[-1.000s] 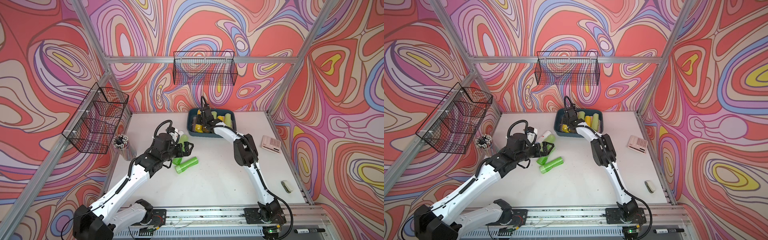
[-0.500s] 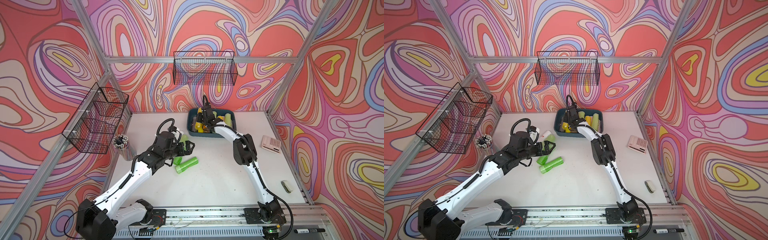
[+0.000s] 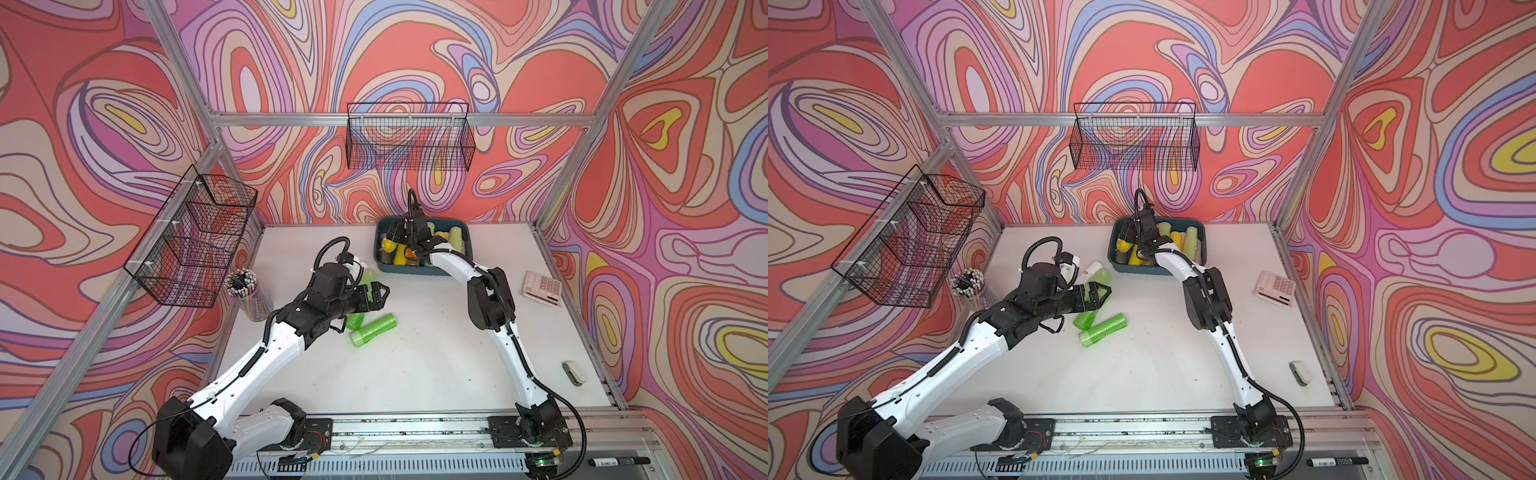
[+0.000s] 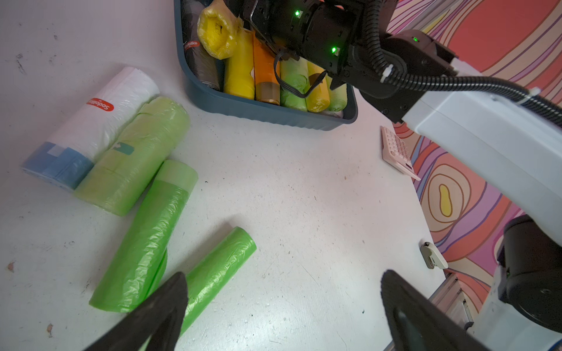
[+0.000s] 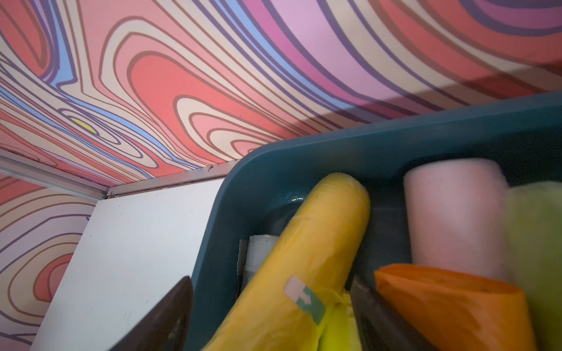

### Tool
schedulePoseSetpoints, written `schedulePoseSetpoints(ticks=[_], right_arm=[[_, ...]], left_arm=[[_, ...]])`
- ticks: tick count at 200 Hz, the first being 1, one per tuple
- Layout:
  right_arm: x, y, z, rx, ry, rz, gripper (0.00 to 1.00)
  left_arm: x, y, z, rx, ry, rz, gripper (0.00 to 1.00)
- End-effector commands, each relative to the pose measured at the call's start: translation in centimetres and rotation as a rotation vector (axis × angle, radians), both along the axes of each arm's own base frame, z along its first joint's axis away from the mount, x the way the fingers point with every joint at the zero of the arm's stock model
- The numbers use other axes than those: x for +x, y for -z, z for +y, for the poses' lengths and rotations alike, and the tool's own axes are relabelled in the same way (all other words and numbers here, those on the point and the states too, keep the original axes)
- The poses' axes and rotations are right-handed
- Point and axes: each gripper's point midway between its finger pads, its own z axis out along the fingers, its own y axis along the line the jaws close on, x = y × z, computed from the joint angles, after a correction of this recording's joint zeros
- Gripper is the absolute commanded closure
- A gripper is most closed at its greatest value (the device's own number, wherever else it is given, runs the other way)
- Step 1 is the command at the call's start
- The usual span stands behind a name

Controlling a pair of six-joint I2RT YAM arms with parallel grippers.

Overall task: Put the roll of trash bags into the storage box
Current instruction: Place the roll of trash bags in the storage box.

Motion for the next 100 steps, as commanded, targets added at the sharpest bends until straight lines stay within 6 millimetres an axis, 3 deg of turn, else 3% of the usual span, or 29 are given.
schedulePoseSetpoints(ticks=[1,45,100], right_arm=[[0.0,-2.3,-2.4,-0.015,0.034,-0.007,0.16],[-1.7,-5.8,-2.5,0.008,0.001,-0.032,0.16],[-4.5,-8.1,-3.3,-0.003,-0.023,-0.018,0.16]], left_arm=[[0.0,-1.1,0.9,0.018,-0.017,-0.041,0.0],[-0.4,-0.9,1.4,0.042,-0.019,-0.054,0.0],[-0.7,-0.6,2.2,0.079,-0.031,-0.076,0.0]])
